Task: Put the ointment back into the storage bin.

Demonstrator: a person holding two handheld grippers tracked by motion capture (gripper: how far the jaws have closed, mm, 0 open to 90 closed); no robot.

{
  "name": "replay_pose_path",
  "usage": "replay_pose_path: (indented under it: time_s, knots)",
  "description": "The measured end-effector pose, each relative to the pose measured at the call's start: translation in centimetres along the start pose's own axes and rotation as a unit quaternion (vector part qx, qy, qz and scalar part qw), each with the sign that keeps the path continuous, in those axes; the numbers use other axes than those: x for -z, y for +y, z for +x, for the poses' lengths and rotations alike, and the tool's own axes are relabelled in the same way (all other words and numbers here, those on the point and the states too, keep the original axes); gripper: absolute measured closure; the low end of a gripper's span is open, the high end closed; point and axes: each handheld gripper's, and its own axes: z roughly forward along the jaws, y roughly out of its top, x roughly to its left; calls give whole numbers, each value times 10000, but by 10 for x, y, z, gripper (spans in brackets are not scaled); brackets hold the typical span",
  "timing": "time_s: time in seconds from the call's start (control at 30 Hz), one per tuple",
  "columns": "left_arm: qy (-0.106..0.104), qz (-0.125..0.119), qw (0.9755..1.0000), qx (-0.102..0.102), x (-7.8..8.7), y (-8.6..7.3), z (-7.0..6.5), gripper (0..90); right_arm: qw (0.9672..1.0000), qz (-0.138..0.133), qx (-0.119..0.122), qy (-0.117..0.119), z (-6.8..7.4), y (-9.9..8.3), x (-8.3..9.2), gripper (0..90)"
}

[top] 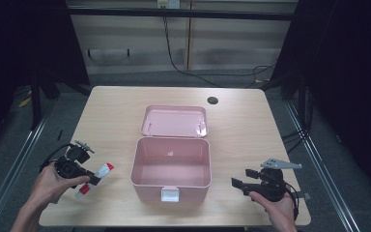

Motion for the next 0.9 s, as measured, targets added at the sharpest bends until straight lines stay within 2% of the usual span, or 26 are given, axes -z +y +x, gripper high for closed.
replay_pose_path:
  time_s: [0.17, 0.3, 0.4, 0.5, 0.7, 0.77, 0.83, 0.9]
  knots:
    - [-24, -87, 9998, -181, 8, 2, -5, 706, 10000, 8, -1, 5, 0, 0, 0, 245]
    - [-12, -188, 9995, -237, 17, 5, -9, 706, 10000, 39, -14, 19, 0, 0, -1, 236]
    - [87, -237, 9994, -224, 23, 6, -11, 706, 10000, 37, 1, 33, 1, 0, -1, 234]
    - [-23, -336, 9991, -241, 29, 7, -13, 706, 10000, 32, -7, 34, 0, 0, -1, 232]
    - [-141, -359, 9979, -513, 38, 9, -18, 705, 10000, 33, -4, 32, 1, 0, 0, 232]
    - [-87, -378, 9978, -535, 41, 10, -20, 706, 10000, 38, -8, 30, 1, 0, -1, 232]
    - [-126, -378, 9976, -574, 45, 11, -21, 706, 10000, 30, 0, 34, 1, 0, -1, 232]
    - [-73, -430, 9979, -482, 48, 12, -22, 706, 10000, 39, -5, 31, 1, 0, -1, 232]
